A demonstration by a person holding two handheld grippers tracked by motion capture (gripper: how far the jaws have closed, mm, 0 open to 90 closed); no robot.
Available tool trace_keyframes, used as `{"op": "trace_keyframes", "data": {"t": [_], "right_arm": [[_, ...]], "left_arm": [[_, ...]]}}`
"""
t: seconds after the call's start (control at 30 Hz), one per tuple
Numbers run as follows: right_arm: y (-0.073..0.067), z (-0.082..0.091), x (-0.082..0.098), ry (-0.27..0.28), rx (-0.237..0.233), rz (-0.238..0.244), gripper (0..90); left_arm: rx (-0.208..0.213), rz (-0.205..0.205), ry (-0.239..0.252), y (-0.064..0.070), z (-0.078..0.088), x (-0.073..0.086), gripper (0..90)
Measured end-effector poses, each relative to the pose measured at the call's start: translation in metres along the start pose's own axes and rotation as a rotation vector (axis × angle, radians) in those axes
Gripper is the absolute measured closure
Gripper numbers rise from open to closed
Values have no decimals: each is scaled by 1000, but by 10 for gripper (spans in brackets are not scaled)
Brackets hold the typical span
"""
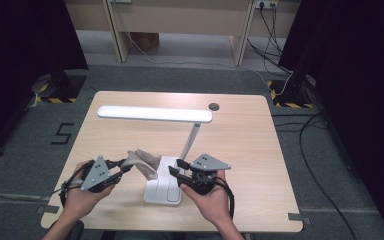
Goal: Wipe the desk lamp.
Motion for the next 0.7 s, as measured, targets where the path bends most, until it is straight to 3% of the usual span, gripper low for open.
{"op": "trace_keyframes", "data": {"t": [0.03,0.1,0.2,0.33,0.47,0.7], "right_arm": [[6,-1,5,-40,35,21,763],[13,-9,18,-110,62,55,823],[20,-24,40,-204,62,63,891],[23,-40,66,-301,49,71,900],[27,-44,77,-331,61,70,900],[30,-47,80,-338,70,74,895]], "left_arm": [[-16,1,4,-6,2,-2,785],[-41,4,14,-17,6,-7,785],[-76,4,36,-31,13,-15,786],[-114,11,72,-48,21,-28,785],[-162,31,108,-67,30,-40,786],[-235,75,160,-94,42,-60,786]]}}
Point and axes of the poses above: each handheld gripper's, and its own axes: z roughly backward along the jaws, x roughly out of its underside, y roughly to its right, the point moved 9 cm from there along -z, roughly forward along the jaws, and after that the axes turned 10 degrees about -x, right-handed, at the moved point
